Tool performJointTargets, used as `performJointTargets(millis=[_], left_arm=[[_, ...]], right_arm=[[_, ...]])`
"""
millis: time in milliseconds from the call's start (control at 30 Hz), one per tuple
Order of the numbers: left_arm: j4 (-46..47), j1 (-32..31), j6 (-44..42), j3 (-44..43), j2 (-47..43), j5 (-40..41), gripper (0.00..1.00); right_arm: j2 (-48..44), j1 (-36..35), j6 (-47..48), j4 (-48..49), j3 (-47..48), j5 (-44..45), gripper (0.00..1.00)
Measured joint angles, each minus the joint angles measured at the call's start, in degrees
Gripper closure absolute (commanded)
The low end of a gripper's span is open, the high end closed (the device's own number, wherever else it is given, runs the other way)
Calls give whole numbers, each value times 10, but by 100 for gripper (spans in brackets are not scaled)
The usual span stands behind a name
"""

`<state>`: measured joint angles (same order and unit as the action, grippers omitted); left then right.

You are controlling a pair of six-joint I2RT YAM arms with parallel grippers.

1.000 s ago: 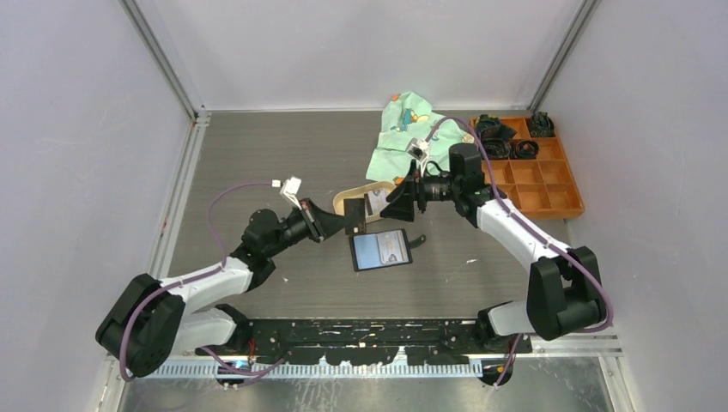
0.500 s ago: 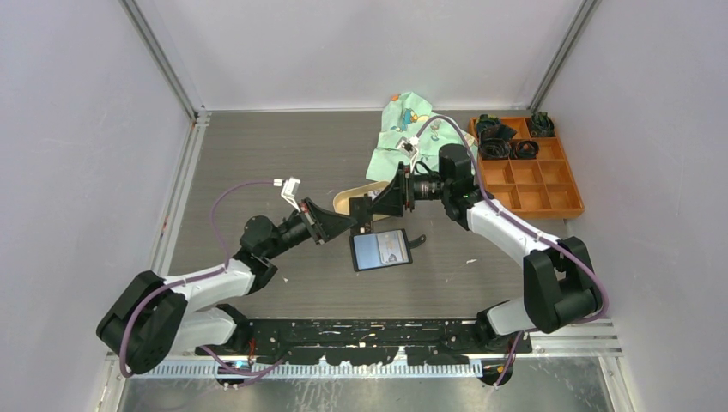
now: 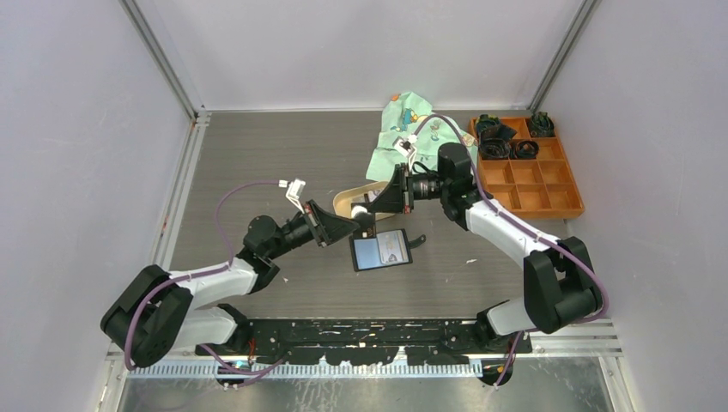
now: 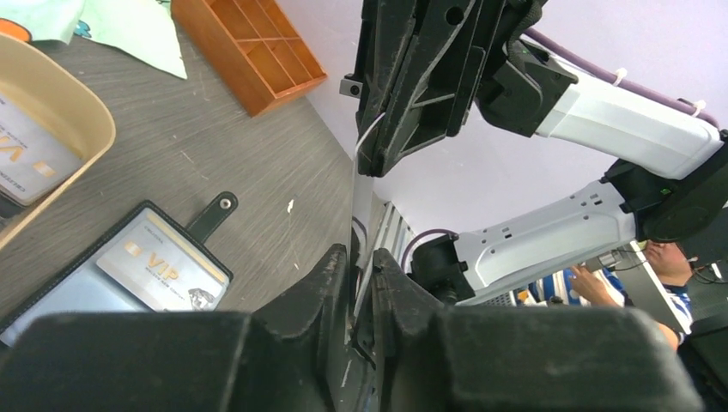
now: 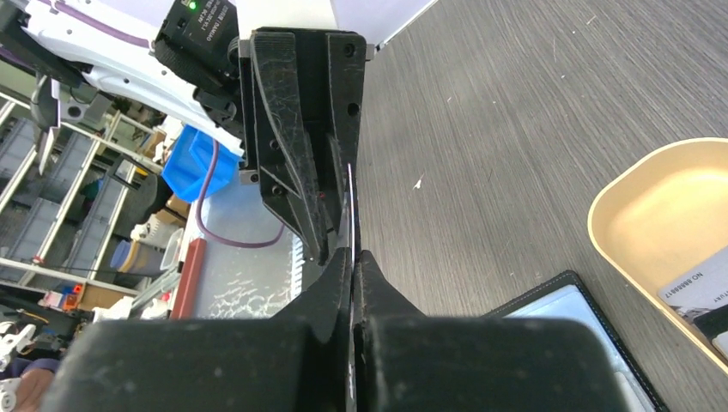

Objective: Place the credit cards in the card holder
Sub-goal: Insert the credit card into the card holder.

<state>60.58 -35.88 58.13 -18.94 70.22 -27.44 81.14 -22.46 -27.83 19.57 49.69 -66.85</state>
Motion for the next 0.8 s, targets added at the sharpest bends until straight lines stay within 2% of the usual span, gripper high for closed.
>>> performJointTargets(millis=[67,133,367,533,800], left_arm=[[-9,-1,-3,0,-2,5,63],[-43,-2,-15,0,-16,11,58],[-249,-2,-93,17,-146,70,34],[-301,-2,-106,77,-175,102,34],[-310,-2,-103,92,-108,104,37]], right_arm=[[0,-1,23,-29,5,-1,99],[0,-2,61,-77,12,7,99],[-14,20,171,-224,-1,120,99],[-14,41,220,-310,-14,188,99],[14,41,224,-351,-26,217,99]])
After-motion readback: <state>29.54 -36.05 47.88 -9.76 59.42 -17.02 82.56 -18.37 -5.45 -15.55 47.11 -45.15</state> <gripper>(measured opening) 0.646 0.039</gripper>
